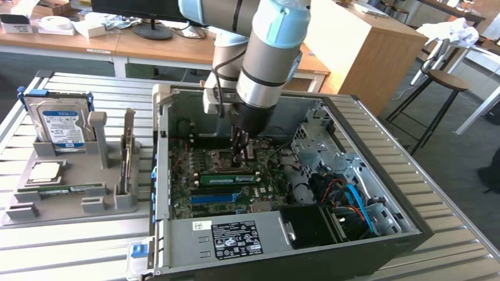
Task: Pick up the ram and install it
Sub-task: 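Press down the ram until it locks into place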
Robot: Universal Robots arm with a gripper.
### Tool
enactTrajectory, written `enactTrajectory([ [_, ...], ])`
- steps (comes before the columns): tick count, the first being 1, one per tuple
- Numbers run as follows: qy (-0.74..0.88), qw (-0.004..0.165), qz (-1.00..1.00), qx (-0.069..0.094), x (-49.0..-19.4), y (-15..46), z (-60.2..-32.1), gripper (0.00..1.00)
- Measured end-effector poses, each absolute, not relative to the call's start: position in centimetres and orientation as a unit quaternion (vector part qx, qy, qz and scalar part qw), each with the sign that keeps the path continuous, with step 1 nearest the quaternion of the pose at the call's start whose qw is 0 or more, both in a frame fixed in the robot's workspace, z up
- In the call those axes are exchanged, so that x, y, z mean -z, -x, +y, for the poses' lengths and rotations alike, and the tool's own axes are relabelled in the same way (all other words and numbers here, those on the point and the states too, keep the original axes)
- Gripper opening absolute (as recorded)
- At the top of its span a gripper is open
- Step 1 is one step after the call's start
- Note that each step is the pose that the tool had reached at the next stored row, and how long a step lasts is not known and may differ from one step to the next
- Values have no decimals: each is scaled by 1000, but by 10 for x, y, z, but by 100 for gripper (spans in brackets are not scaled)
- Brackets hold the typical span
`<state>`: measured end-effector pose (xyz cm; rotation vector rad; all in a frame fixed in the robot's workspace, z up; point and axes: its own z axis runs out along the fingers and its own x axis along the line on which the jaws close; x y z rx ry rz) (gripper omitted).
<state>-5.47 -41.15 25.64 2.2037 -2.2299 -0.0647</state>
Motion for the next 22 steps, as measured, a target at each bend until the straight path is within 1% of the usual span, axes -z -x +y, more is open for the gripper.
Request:
enactTrajectory([
  [22, -701, 3, -713, 21, -256, 75, -411, 10],
])
